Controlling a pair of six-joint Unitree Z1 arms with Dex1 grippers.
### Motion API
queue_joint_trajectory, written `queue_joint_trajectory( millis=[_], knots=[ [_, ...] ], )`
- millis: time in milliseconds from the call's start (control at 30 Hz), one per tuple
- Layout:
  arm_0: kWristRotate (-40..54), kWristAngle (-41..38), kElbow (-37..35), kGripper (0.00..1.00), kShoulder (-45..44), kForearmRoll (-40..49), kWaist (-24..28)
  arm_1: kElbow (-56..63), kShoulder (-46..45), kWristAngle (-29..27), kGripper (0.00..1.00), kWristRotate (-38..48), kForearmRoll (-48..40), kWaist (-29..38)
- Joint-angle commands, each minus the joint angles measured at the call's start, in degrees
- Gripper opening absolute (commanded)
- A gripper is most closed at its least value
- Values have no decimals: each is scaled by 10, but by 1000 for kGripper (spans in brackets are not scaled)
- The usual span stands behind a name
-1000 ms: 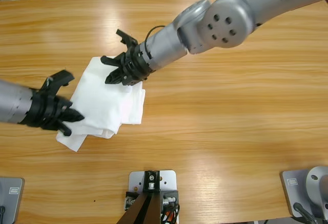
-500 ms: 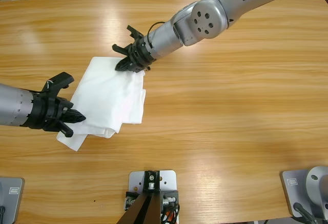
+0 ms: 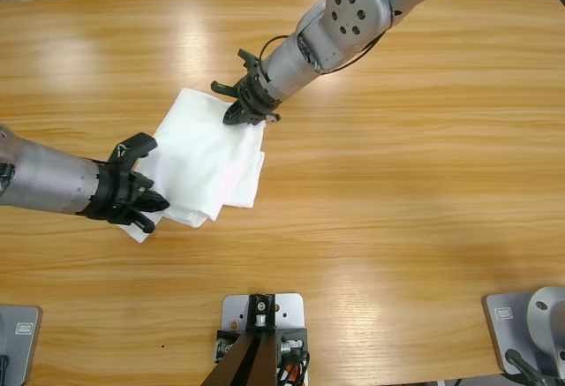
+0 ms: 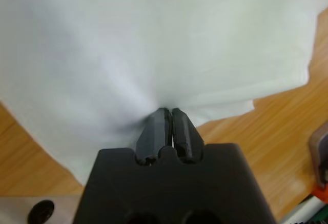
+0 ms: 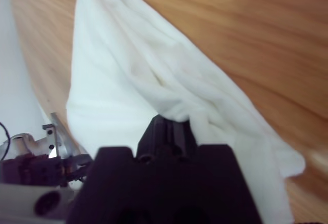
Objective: Fold clothes
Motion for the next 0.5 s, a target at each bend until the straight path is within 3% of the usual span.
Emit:
queue_joint_trajectory(
  millis=[33,167,267,500],
  knots=[
    [-30,-11,30,0,-68,19,-18,11,-13,-18,0,-17,26,-10],
    [-34,3,-55,0,-222,176,-18,11,-58,-24,0,-18,45,-10],
    [-38,4,-106,0,-265,205,-14,20,-99,-30,0,-21,56,-3],
    [13,13,-184,0,-72,162,54,109,-198,-58,0,-19,21,55]
  ],
)
